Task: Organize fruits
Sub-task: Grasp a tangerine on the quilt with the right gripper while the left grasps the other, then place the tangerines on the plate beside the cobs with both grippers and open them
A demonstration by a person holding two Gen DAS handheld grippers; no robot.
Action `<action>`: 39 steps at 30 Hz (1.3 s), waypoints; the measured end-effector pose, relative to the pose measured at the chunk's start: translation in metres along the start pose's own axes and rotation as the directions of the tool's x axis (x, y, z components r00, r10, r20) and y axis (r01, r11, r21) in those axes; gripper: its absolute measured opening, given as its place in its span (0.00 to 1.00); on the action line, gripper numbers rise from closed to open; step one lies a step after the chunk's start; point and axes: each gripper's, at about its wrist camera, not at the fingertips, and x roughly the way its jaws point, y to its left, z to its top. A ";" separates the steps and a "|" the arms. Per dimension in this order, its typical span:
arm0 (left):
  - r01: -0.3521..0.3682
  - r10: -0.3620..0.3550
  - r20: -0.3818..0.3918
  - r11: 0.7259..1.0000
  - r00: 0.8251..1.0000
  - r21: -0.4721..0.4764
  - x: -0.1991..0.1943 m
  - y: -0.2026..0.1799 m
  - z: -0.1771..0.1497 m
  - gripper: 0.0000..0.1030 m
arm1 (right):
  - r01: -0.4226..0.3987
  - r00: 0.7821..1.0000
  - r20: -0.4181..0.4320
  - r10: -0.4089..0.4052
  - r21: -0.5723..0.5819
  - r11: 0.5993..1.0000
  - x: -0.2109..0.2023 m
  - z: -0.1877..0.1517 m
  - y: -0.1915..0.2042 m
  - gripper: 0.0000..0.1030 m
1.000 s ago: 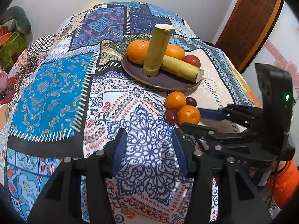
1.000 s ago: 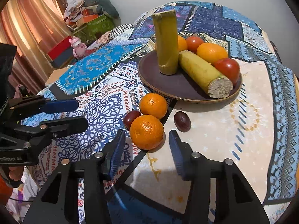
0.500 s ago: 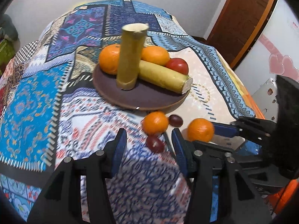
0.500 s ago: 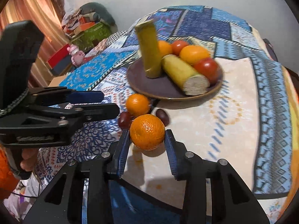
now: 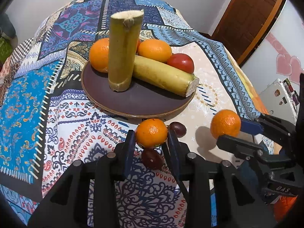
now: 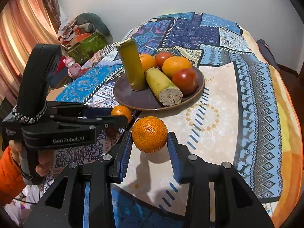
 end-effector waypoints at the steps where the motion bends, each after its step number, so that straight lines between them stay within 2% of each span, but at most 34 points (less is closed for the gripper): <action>1: -0.002 0.002 0.009 1.000 1.000 0.002 -0.003 0.000 -0.001 0.33 | -0.003 1.000 0.003 0.003 -0.001 1.000 0.001 0.002 0.000 0.34; 8: -0.014 0.016 0.076 1.000 0.997 -0.022 -0.031 0.014 0.006 0.33 | -0.015 1.000 0.024 0.015 -0.013 1.000 0.010 0.020 0.007 0.34; 15: -0.041 0.049 0.115 0.997 0.992 -0.069 -0.042 0.041 0.022 0.33 | -0.031 0.999 0.024 0.032 -0.030 0.999 0.029 0.038 0.019 0.34; 27: -0.065 0.074 0.096 0.993 0.993 -0.094 -0.008 0.068 0.052 0.33 | -0.040 0.999 -0.036 0.038 -0.049 0.998 0.070 0.054 0.026 0.34; 39: -0.070 0.079 0.096 0.993 0.992 -0.096 0.006 0.070 0.058 0.33 | -0.036 0.998 -0.059 0.034 -0.037 0.999 0.084 0.052 0.025 0.35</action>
